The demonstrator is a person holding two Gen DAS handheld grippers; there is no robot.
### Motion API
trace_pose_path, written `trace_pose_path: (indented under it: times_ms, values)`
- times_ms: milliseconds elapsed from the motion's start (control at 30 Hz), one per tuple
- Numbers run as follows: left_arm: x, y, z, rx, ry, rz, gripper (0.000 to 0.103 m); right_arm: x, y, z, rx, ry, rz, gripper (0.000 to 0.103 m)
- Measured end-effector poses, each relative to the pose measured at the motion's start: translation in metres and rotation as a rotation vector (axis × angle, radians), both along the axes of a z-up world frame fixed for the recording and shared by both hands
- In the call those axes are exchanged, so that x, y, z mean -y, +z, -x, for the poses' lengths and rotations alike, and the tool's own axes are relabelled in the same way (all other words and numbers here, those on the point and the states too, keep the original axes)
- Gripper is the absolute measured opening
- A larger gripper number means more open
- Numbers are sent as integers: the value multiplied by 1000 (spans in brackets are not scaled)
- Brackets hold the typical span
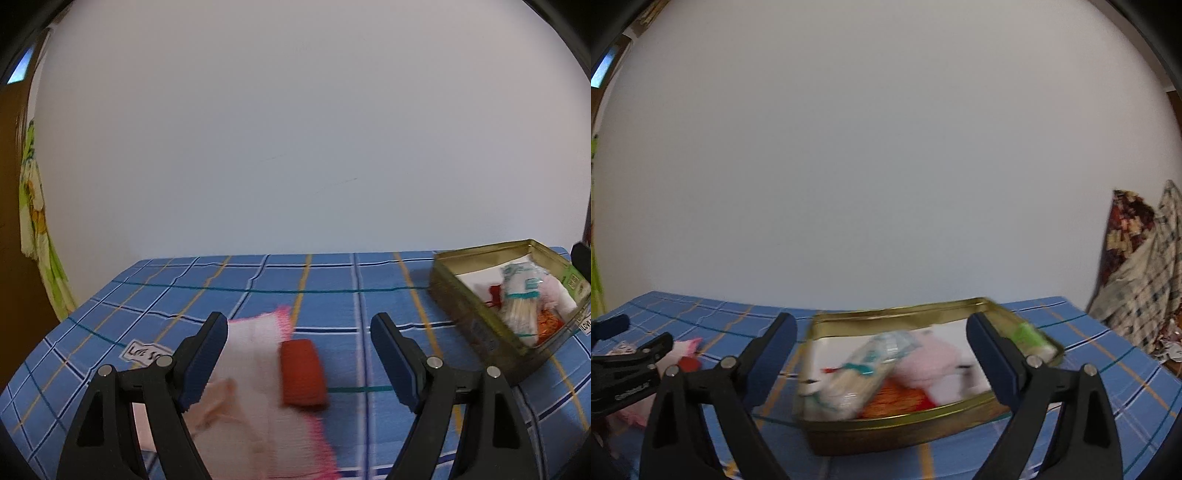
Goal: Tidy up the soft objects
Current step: 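Withdraw both tools from the tin toward the remaining cloths, then grasp the red ribbed block with the right tool while the left tool grasps the pink cloth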
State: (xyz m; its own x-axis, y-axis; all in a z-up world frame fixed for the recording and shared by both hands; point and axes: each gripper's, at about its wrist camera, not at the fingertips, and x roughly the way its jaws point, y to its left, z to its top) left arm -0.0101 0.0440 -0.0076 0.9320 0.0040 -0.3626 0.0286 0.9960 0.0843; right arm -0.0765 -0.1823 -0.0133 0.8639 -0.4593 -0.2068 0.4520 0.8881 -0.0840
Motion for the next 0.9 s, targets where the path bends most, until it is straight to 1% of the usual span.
trace_pose_path:
  times_ms: [67, 133, 267, 500, 567, 600, 667, 800, 900]
  values:
    - [-13, -1, -1, -7, 16, 13, 82, -12, -3, -8, -24, 31, -7, 94]
    - [-26, -1, -1, -14, 40, 17, 82, -25, -6, -17, -44, 64, -10, 90]
    - [-55, -3, -2, -23, 79, 44, 82, -45, -12, -34, -83, 116, -21, 88]
    - [-98, -7, -7, -50, 122, 102, 82, -71, -23, -68, -183, 203, -66, 75]
    - [-111, -7, -5, -56, 141, 131, 82, -79, -26, -77, -208, 226, -84, 73]
    - [-118, -7, -5, -60, 145, 151, 82, -82, -28, -83, -224, 239, -98, 70]
    - [-129, -8, -6, -72, 154, 184, 82, -87, -35, -93, -265, 265, -126, 67]
    - [-147, -10, -8, -87, 188, 205, 82, -100, -48, -123, -372, 325, -169, 62]
    - [-164, -12, -10, -92, 214, 232, 82, -112, -59, -143, -440, 353, -222, 62]
